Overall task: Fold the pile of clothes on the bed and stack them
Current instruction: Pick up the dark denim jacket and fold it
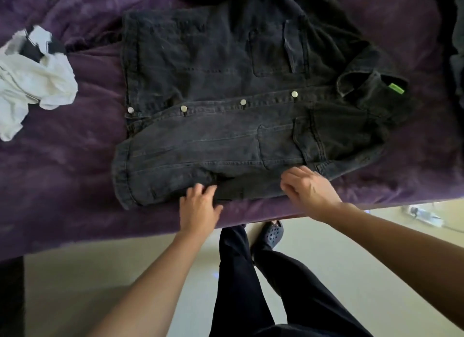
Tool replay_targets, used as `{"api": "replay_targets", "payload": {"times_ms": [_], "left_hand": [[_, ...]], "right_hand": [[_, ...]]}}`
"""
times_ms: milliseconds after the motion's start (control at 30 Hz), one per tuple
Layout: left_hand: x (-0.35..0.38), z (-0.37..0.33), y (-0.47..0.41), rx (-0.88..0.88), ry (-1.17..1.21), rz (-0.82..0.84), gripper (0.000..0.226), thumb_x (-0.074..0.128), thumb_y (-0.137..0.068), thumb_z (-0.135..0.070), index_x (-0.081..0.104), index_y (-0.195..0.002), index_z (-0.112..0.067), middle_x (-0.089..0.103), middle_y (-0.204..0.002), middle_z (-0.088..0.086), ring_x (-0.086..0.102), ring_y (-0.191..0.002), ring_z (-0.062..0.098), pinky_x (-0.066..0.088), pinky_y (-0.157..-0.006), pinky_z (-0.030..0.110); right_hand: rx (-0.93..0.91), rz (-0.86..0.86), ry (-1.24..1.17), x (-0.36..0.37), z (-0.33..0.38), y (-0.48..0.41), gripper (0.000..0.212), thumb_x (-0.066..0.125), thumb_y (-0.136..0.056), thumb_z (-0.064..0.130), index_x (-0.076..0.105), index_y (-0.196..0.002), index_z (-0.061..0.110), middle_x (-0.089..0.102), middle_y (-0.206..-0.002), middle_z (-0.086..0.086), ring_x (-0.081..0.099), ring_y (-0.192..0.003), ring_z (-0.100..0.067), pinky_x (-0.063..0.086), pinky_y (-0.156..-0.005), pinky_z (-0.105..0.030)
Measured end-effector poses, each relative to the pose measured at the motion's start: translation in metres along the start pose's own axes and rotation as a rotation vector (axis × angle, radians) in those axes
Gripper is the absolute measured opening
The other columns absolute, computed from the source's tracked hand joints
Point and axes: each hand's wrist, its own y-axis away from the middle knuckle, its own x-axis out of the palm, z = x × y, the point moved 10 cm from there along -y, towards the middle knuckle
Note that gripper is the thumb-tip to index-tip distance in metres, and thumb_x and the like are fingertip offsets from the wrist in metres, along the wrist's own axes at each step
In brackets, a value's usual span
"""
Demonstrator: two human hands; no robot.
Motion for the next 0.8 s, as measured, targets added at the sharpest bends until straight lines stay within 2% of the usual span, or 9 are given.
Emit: {"api": "replay_targets", "payload": {"times_ms": [67,167,200,267,333,433,567,700,800], "left_hand": [[0.001,0.011,0.000,-0.058,0.004,-0.031,0.025,0.054,-0.093,-0.033,0.065,-0.113,-0.023,0.059,-0.111,0.001,0.050,-0.107,0.026,0.036,-0.087,0.039],[-0.032,0.002,0.019,0.126,0.241,-0.275,0.016,0.050,-0.095,-0.015,0.063,-0.089,-0.007,0.064,-0.078,0.009,0.061,-0.077,0.033,0.039,-0.075,0.040],[-0.047,0.000,0.030,0.192,0.295,-0.371,0.019,0.048,-0.094,-0.014,0.060,-0.084,-0.004,0.062,-0.067,0.011,0.060,-0.065,0.033,0.042,-0.070,0.040],[-0.065,-0.002,0.051,0.270,0.297,-0.422,0.031,0.042,-0.096,-0.025,0.057,-0.079,-0.003,0.059,-0.057,0.011,0.057,-0.053,0.034,0.045,-0.059,0.038],[-0.057,-0.005,0.065,0.303,0.249,-0.308,0.045,0.041,-0.091,-0.047,0.057,-0.081,-0.006,0.062,-0.056,0.010,0.061,-0.052,0.035,0.044,-0.047,0.034],[-0.006,-0.001,0.063,0.263,0.119,0.020,0.060,0.056,-0.076,-0.069,0.060,-0.104,-0.016,0.070,-0.079,0.001,0.067,-0.076,0.026,0.048,-0.059,0.034],[0.013,0.038,0.041,0.114,-0.099,0.067,0.027,0.068,-0.080,-0.033,0.069,-0.106,-0.026,0.059,-0.102,-0.003,0.055,-0.103,0.023,0.044,-0.080,0.034],[-0.013,0.073,0.039,0.099,-0.134,0.152,0.023,0.068,-0.076,-0.044,0.072,-0.091,-0.027,0.068,-0.095,-0.006,0.060,-0.097,0.020,0.040,-0.083,0.032],[-0.038,0.095,0.057,0.030,0.326,0.493,0.016,0.075,-0.075,-0.046,0.070,-0.068,-0.032,0.069,-0.067,-0.013,0.066,-0.068,0.005,0.047,-0.060,0.025]], "right_hand": [[-0.032,-0.030,0.044,-0.005,-0.003,0.006,0.020,0.069,-0.084,0.019,0.069,-0.104,0.014,0.066,-0.115,-0.005,0.060,-0.105,-0.030,0.054,-0.079,-0.042],[-0.009,0.133,0.084,0.017,0.005,-0.002,0.064,0.070,-0.081,0.039,0.049,-0.139,0.020,0.050,-0.143,0.000,0.044,-0.133,-0.022,0.041,-0.098,-0.040],[-0.019,0.193,0.109,0.028,0.012,-0.004,0.064,0.067,-0.083,0.044,0.047,-0.141,0.023,0.051,-0.141,0.001,0.044,-0.132,-0.020,0.037,-0.099,-0.039],[-0.059,0.202,0.080,0.037,0.029,-0.006,0.040,0.060,-0.089,0.042,0.059,-0.124,0.022,0.065,-0.117,0.001,0.056,-0.114,-0.022,0.036,-0.092,-0.036],[-0.048,0.169,-0.055,0.031,0.033,0.003,0.020,0.060,-0.090,0.031,0.063,-0.100,0.015,0.069,-0.097,-0.004,0.061,-0.098,-0.029,0.036,-0.077,-0.034],[-0.099,0.170,-0.097,0.018,0.025,0.029,0.018,0.054,-0.083,0.030,0.058,-0.083,0.012,0.067,-0.083,-0.005,0.061,-0.082,-0.033,0.032,-0.061,-0.031],[-0.113,0.279,-0.073,0.015,0.004,0.062,0.027,0.052,-0.091,0.036,0.057,-0.074,0.016,0.061,-0.068,-0.001,0.058,-0.067,-0.031,0.037,-0.054,-0.032],[0.048,0.432,-0.125,0.017,-0.015,0.048,0.035,0.053,-0.093,0.045,0.065,-0.076,0.017,0.056,-0.061,0.005,0.053,-0.062,-0.020,0.046,-0.063,-0.035],[0.234,0.552,-0.408,0.005,-0.021,0.022,0.037,0.057,-0.087,0.051,0.071,-0.070,0.021,0.062,-0.057,0.011,0.057,-0.055,-0.003,0.046,-0.057,-0.020]]}}
